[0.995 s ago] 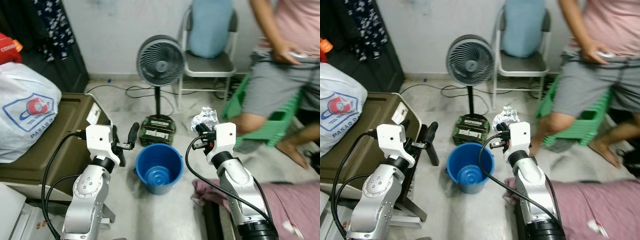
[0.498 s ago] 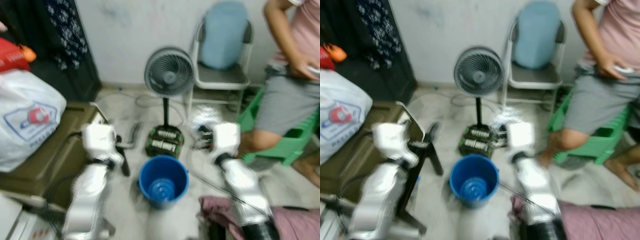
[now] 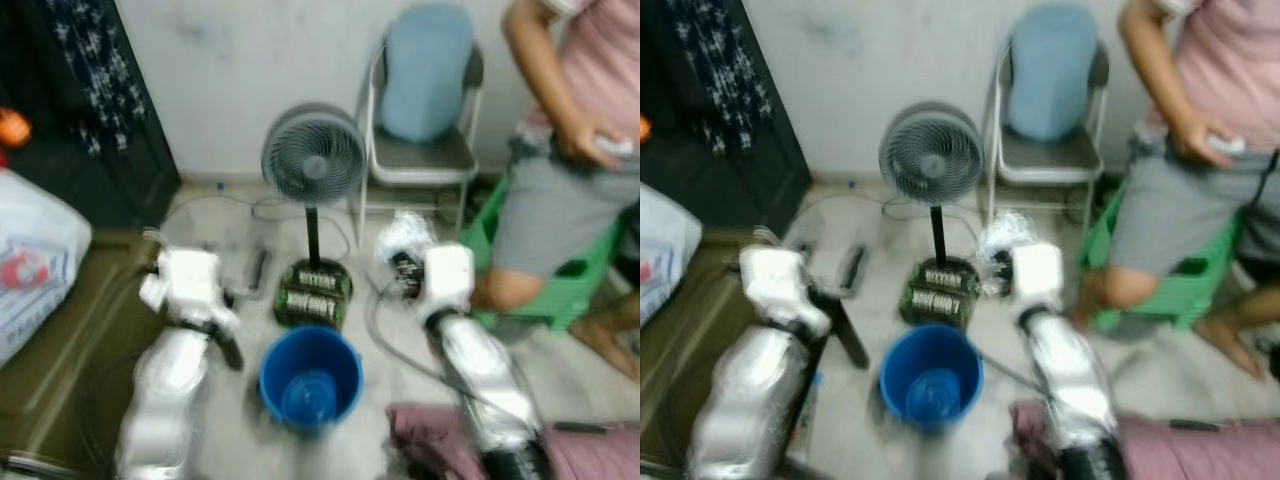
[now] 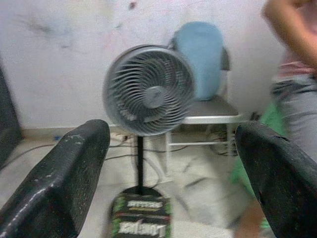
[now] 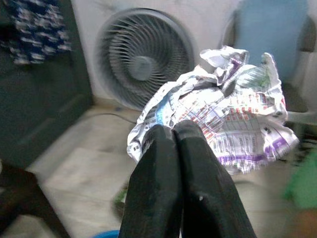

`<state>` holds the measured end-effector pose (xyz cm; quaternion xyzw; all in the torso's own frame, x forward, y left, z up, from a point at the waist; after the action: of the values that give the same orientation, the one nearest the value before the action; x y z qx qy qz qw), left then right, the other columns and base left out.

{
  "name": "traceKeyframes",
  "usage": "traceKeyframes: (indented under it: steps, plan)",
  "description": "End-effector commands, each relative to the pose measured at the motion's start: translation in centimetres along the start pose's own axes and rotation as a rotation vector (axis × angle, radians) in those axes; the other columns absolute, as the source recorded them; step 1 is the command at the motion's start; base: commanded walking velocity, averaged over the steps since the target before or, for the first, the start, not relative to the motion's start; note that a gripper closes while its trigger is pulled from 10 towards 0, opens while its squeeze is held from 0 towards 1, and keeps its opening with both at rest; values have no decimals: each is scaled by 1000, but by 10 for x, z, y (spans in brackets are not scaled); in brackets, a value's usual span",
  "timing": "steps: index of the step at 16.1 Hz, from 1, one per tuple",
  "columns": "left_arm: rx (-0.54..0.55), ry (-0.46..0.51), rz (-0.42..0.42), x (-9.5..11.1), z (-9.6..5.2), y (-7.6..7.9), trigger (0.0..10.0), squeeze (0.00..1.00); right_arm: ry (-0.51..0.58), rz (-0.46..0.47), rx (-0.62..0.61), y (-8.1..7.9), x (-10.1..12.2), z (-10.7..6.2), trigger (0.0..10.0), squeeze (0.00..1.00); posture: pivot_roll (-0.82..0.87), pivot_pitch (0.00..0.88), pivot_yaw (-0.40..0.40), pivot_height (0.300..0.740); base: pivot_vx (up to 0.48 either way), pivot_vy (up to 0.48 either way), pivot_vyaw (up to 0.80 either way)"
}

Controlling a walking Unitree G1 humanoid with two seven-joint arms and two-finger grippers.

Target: Clean up the room

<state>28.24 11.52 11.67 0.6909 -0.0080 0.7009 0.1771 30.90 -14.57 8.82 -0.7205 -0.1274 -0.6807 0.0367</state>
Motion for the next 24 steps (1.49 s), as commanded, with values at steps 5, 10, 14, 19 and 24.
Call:
traceKeyframes:
  steps: [5, 10, 14, 19, 24]
  plan:
    - [62, 9, 46, 6, -2, -16, 10000, 0, 51, -2, 52, -16, 14, 12, 10000, 0, -6, 0, 11, 740, 172, 0, 0]
    - [90, 22, 95, 17, -9, -28, 10000, 0, 74, -2, 94, -30, 22, 23, 10000, 0, 37, 1, -7, 740, 0, 0, 754]
    - [31, -9, 147, 14, -15, -24, 10000, 0, 57, -15, 106, -37, 19, 29, 10000, 0, 55, 0, -18, 740, 0, 0, 236]
    - [-249, -63, 246, 15, -26, -1, 10000, 0, -112, 11, -20, -26, -11, 36, 10000, 0, 85, 0, -9, 740, 0, 0, 0]
    - [-363, -142, 340, 13, -54, 0, 10000, 0, -310, -5, -85, -20, -47, 40, 10000, 0, 143, 42, 20, 740, 0, 0, 0]
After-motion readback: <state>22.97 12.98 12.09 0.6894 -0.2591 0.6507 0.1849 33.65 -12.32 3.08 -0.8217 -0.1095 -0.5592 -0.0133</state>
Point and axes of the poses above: a point about 5 cm out from each wrist's last joint towards the gripper, its own z axis pointing out of the wrist towards the gripper, its own x axis along the axis of the wrist's last joint, y = z × x, the point moved 3 cm from there along z, pointing out of the wrist towards the gripper, and after that the axes turned 7 degrees about -z, right-handed, at the moved point
